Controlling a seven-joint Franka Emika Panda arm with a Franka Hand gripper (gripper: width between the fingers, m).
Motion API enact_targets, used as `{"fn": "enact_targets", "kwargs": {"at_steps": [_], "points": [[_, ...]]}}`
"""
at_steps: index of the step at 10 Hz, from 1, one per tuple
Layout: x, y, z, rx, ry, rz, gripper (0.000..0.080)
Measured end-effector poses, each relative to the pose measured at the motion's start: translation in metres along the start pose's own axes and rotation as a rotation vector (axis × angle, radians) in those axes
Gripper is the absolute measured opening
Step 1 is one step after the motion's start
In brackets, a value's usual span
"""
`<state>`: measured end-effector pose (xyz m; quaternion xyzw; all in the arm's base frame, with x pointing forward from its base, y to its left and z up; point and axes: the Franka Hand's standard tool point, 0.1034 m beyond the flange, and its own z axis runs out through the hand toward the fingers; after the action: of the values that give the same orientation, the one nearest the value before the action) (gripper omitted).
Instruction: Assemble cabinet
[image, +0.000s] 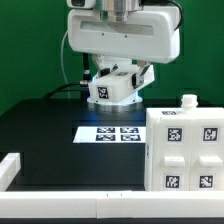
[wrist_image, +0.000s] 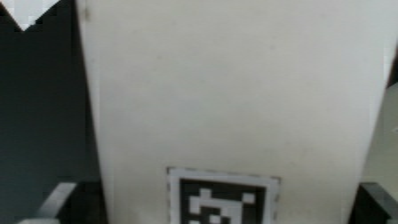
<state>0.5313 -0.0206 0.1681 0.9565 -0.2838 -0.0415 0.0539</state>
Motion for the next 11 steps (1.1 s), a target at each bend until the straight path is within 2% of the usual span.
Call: {"fn": "enact_targets", "kwargs": {"at_steps": [1, 2, 3, 4, 6, 7, 8, 9, 10, 11], "points": [[0.012, -0.018, -0.016, -0.01, 0.032, -0.033, 0.056], [0.028, -0.035, -0.04, -0.002, 0.069, -0.055, 0.056], [0.037, -0.046, -0.057, -0.019, 0.095, -0.086, 0.056], [0.038, -0.049, -0.055, -0.013, 0.102, -0.085, 0.056], [0.036, -0.048, -0.052, -0.017, 0.099, -0.084, 0.056], [0.037, -0.059, -0.05, -0.032, 0.153, -0.1, 0.056], [0.038, -0.08, -0.05, -0.025, 0.203, -0.116, 0.056], [0.041, -0.096, -0.052, -0.002, 0.255, -0.116, 0.056], [0.04, -0.107, -0.052, 0.025, 0.296, -0.109, 0.056], [0.038, -0.105, -0.049, 0.019, 0.287, -0.116, 0.056]]}}
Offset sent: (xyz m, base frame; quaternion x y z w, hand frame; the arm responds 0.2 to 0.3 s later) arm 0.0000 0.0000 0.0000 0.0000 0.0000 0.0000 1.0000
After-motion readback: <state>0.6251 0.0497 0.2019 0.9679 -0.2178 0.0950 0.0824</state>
